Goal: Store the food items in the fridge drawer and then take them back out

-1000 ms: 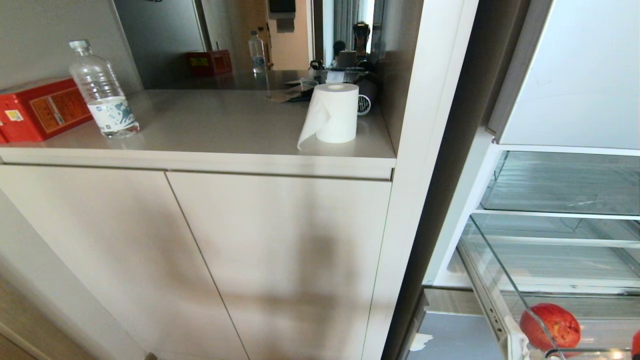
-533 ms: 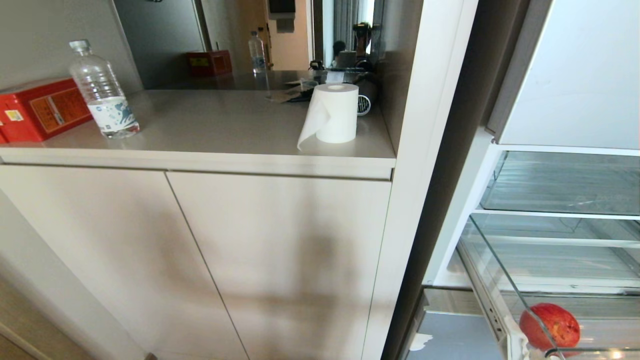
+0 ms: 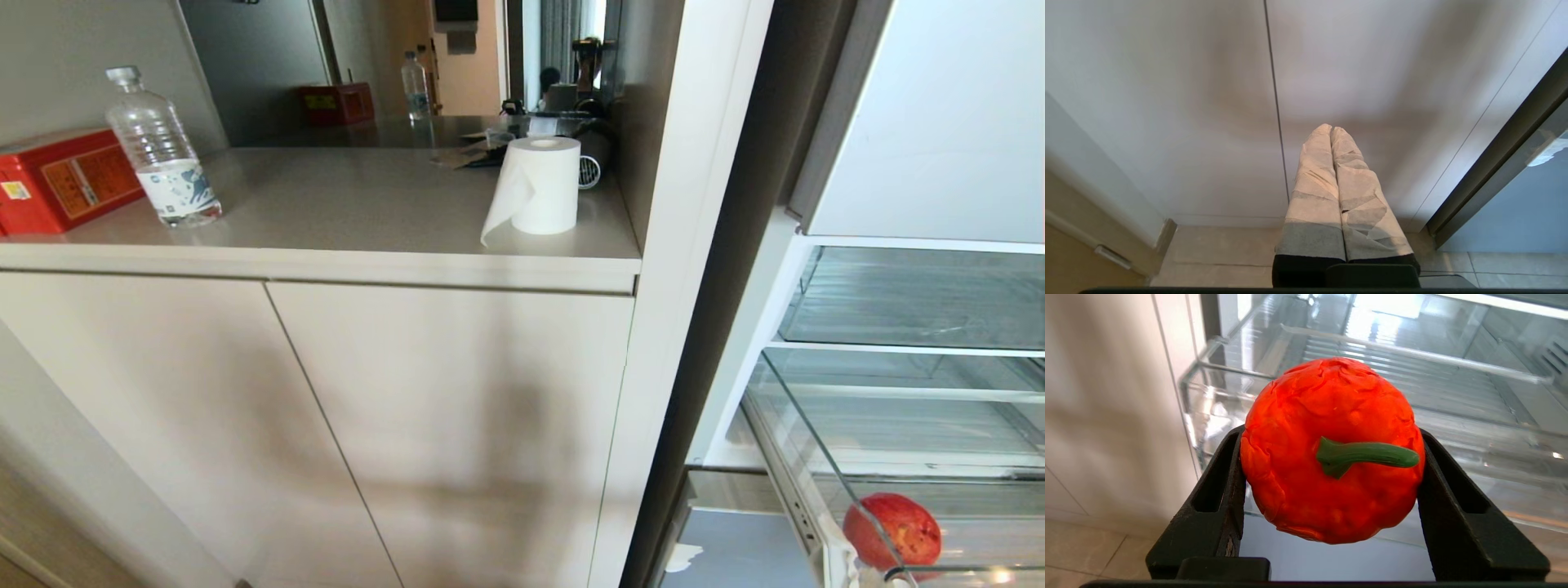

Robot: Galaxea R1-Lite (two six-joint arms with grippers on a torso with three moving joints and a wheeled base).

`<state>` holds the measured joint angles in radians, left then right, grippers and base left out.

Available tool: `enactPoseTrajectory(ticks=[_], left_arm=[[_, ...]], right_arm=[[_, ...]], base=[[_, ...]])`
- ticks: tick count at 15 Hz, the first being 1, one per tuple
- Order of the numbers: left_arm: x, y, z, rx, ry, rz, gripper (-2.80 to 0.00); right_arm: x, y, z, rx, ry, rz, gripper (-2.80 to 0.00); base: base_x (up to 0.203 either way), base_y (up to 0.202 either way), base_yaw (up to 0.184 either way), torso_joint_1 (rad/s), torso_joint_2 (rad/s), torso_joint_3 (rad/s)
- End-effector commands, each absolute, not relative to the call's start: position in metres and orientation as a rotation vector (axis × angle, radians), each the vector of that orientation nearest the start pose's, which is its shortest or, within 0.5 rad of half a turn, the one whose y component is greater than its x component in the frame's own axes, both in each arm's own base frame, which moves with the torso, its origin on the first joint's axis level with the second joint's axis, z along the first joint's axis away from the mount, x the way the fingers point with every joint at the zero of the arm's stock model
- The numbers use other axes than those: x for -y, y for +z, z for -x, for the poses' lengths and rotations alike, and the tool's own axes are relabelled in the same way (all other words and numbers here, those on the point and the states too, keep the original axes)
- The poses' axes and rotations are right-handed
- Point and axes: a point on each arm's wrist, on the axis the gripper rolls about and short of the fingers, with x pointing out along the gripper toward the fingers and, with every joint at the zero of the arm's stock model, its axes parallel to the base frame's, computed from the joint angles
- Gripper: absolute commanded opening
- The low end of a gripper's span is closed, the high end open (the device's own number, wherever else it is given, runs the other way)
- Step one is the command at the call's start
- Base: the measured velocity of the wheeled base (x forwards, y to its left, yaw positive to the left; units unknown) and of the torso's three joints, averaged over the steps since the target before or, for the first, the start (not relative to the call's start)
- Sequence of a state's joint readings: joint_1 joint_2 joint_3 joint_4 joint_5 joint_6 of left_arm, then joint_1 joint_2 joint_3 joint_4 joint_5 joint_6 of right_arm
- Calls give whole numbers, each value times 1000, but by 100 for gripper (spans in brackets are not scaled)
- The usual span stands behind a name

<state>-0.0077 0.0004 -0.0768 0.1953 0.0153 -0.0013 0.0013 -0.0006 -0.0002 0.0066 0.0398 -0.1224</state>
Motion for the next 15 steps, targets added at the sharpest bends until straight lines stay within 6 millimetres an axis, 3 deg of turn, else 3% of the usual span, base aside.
enactPoseTrajectory(ticks=[1, 15], left_arm=[[-1, 76, 30, -120, 8, 0, -280], [-1, 76, 30, -120, 8, 0, -280]], right_arm=[[-1, 75, 23, -5, 40, 121, -280], [0, 75, 23, -5, 19, 64, -280]], base=[[0, 0, 0, 0, 0, 0], [1, 7, -169, 4, 4, 4]])
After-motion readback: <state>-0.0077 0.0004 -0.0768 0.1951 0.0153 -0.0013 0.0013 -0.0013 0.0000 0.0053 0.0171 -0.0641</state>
